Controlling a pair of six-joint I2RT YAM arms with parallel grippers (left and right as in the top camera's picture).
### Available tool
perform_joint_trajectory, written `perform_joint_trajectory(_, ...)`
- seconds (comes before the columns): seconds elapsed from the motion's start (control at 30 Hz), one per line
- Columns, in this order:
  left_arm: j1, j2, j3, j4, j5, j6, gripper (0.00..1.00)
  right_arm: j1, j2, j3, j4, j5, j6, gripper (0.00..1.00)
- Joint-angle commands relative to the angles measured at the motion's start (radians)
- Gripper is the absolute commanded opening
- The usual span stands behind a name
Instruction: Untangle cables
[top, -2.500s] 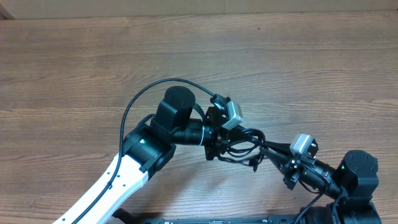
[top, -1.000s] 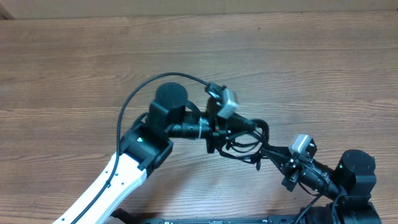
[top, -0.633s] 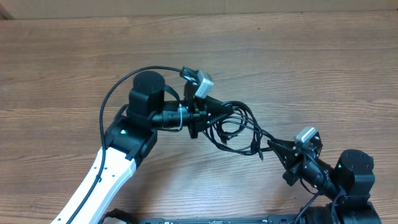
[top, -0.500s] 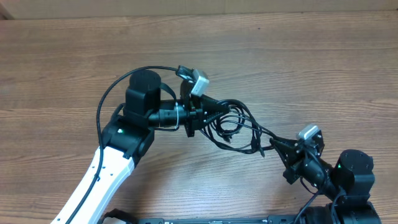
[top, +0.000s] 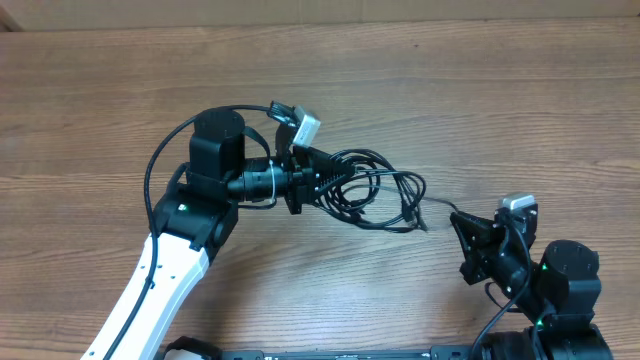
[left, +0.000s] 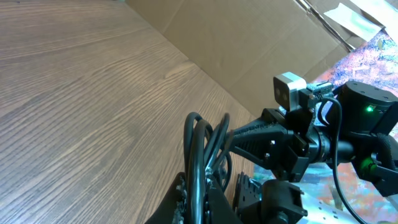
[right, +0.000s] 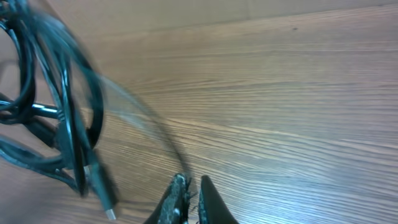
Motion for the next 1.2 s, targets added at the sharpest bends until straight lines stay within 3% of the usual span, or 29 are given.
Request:
perform_joint_trajectory(0.0,0.026,-0.008,0.014,0.002,0.022,0.021,0.04,-0.007,-0.002,0.008,0.018,-0.008,0.021,0.24)
perform_joint_trajectory(0.07,0.026,-0.008,0.014,0.002,0.022,0.022,0.04,-0.007,-0.002,0.008,0.038,-0.075,0.021,0.49)
perform_joint_trajectory(0.1,0.026,-0.008,0.014,0.002,0.022,0.022,0.04,-0.007,-0.002,0.008,0.053,-0.133,0.022,0.69)
perform_joint_trajectory(0.2,0.025,-0.008,0.014,0.002,0.022,0.022,0.04,-0.007,-0.002,0.008,0.089,-0.241,0.021,0.97)
perform_joint_trajectory(0.23,0.025,-0.008,0.014,0.002,0.023,0.022,0.04,-0.007,-0.002,0.008,0.098,-0.266,0.021,1.0)
perform_joint_trajectory(0.7,-0.085,-0.008,0.014,0.042,0.078,0.121,0.04,-0.007,-0.001,0.008,0.134,-0.333,0.066,1.0)
perform_joint_trajectory(1.17,-0.256,-0.008,0.014,0.153,0.063,0.121,0.04,-0.007,-0.001,0.008,0.133,-0.282,0.067,1.0)
